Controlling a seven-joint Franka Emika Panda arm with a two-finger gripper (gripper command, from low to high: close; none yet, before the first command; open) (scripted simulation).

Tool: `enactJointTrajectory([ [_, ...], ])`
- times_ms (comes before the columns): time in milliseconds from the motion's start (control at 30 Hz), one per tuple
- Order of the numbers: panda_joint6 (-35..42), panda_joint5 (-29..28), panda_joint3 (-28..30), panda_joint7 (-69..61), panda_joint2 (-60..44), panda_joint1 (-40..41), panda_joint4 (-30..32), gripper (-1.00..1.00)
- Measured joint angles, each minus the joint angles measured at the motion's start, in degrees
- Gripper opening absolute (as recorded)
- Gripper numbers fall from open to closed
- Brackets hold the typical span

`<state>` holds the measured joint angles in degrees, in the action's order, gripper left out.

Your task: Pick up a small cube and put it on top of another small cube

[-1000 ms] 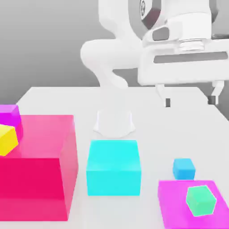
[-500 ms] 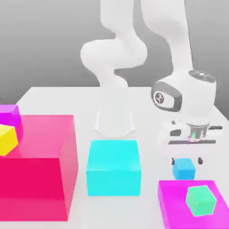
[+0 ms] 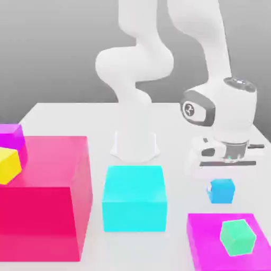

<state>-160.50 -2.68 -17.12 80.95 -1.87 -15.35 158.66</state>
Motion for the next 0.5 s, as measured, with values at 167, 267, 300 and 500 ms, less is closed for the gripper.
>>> enactJointTrajectory([
  [167, 12.2, 0.9, 6.4, -8.4, 3.2, 10.6, -9.1, -1.0],
  [267, 19.6, 1.1, 10.4, -13.6, 4.8, 17.7, -15.1, -1.0],
  [300, 22.1, 1.2, 11.7, -15.4, 5.3, 20.0, -17.1, -1.0],
  [500, 37.1, 1.6, 19.9, -25.7, 8.3, 32.3, -29.1, -1.0],
])
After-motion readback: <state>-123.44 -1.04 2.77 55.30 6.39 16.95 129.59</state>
